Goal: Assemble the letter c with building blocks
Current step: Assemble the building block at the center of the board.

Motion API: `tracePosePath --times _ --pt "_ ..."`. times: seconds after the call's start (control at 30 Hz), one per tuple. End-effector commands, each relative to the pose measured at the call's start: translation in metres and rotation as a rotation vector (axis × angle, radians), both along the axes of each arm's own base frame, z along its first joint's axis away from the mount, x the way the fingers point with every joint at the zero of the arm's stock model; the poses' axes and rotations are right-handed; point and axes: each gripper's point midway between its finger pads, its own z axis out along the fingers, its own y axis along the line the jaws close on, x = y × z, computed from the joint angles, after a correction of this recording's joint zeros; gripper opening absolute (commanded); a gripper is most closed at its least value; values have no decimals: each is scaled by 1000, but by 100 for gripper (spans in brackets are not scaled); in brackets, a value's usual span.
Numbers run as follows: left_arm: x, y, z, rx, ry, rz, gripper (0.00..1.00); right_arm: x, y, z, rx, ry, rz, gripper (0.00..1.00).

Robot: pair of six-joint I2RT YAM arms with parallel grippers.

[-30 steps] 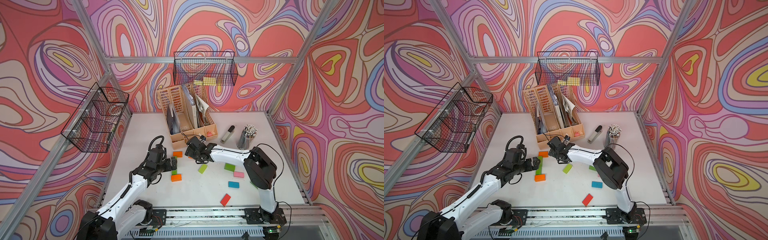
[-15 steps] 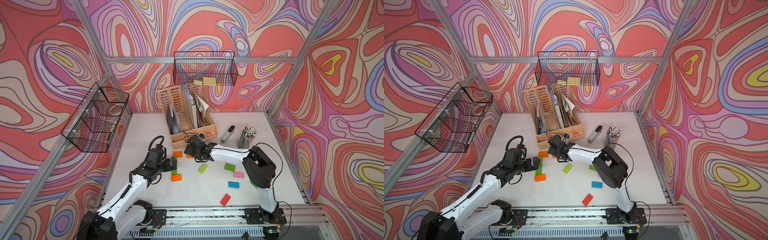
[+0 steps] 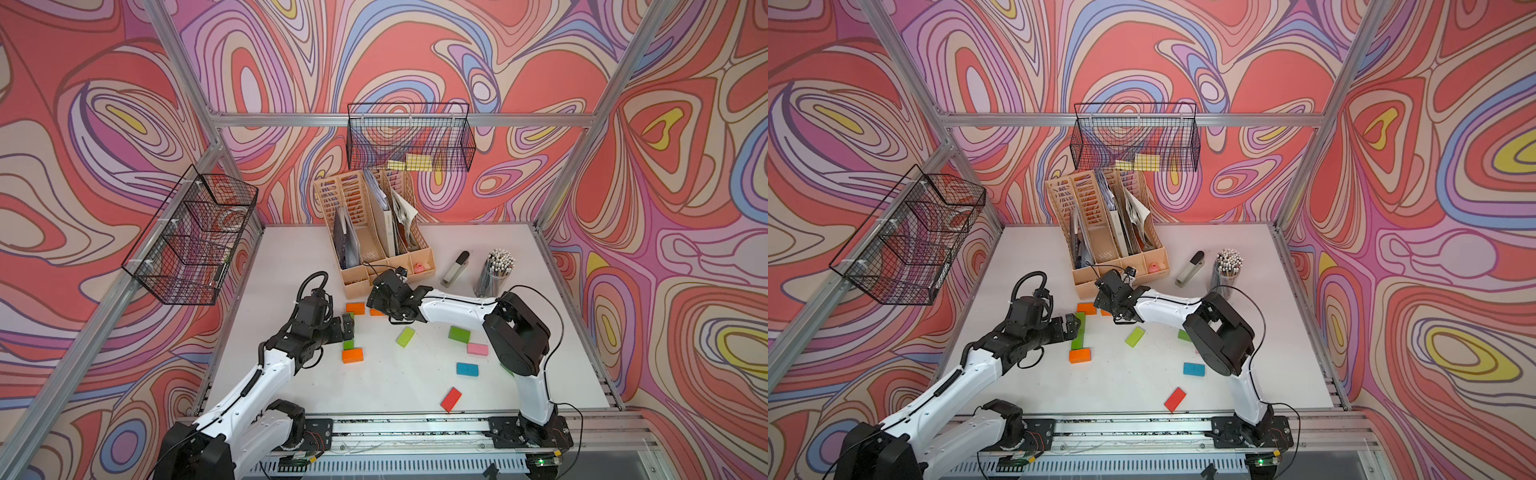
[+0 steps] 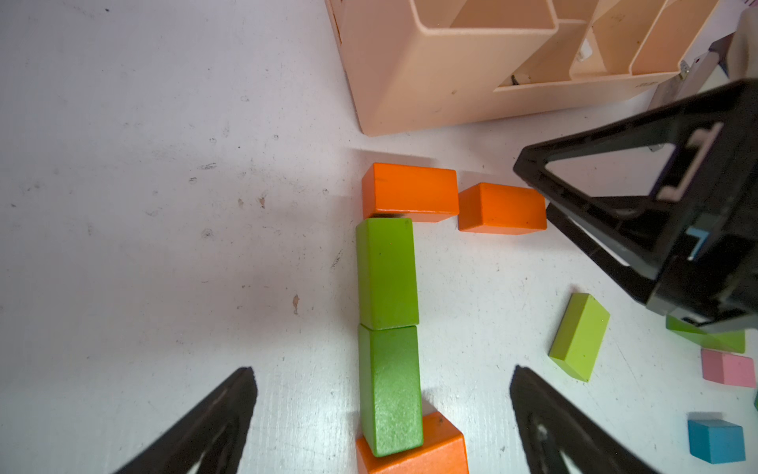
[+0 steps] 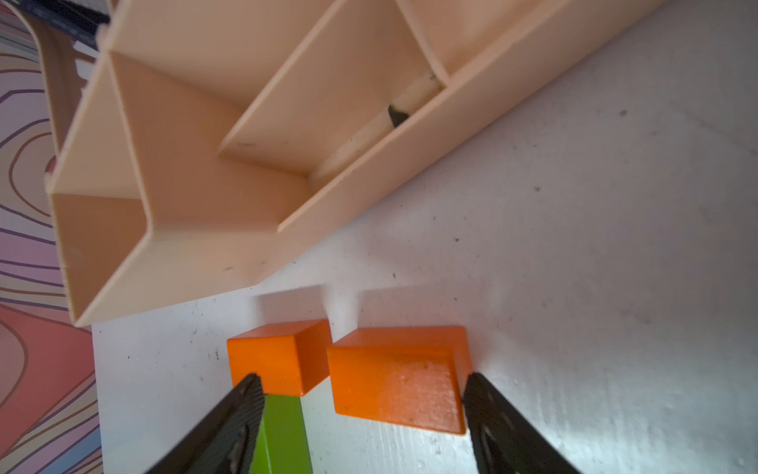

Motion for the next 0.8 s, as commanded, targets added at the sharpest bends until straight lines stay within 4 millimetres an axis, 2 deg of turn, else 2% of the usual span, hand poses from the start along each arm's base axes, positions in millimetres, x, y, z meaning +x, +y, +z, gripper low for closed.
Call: tracePosePath --times 0.0,0.43,0.67,0.77 --pt "-4 2 -6 13 17 -1 99 2 4 -5 6 -8 19 80" --pt "-4 1 -6 12 16 -2 99 2 8 -7 23 -6 27 80" --pt "-4 2 -6 15 17 0 99 5 -17 9 -75 -61 -25 81" --pt "-4 1 -6 15 17 -2 100 3 -27 8 -122 -54 -39 81"
